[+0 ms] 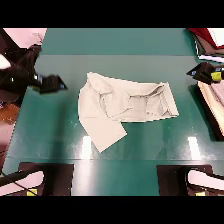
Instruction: Fold the shirts.
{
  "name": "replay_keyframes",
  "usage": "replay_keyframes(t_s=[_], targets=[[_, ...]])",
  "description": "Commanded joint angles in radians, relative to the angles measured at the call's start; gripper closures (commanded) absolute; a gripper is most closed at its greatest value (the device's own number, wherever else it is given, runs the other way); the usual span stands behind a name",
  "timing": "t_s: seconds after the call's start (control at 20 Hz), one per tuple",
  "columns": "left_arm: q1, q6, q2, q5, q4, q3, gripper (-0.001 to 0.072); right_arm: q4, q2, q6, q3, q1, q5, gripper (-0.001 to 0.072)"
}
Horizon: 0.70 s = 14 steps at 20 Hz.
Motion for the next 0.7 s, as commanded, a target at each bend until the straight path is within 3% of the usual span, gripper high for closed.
replay_keyframes(t_s=[0.0, 0.15, 0.25, 0.4, 0.5, 0.65], targets=[[0.026, 0.101, 0.064, -0.002, -0.081, -0.289, 0.0006, 0.002, 0.080, -0.026, -0.124, -0.010, -0.016, 0.0210], [0.026, 0.188, 0.063, 0.131, -0.213, -0.472, 0.0007, 0.003, 0.134, -0.026, -0.209, -0.010, -0.028, 0.0210], [0.026, 0.190, 0.063, 0.236, -0.256, -0.542, 0.0007, 0.003, 0.163, -0.026, -0.241, -0.010, -0.029, 0.0210], [0.018, 0.283, 0.058, 0.268, -0.370, -0.604, 0.0009, 0.002, 0.213, -0.026, -0.280, -0.010, -0.046, 0.0210], [-0.005, 0.294, 0.045, 0.298, -0.391, -0.606, 0.0193, 0.002, 0.238, -0.026, -0.290, -0.010, -0.053, 0.0210], [-0.083, 0.289, 0.030, 0.403, -0.461, -0.606, 0.0198, 0.002, 0.262, -0.026, -0.290, -0.010, -0.055, 0.0210]])
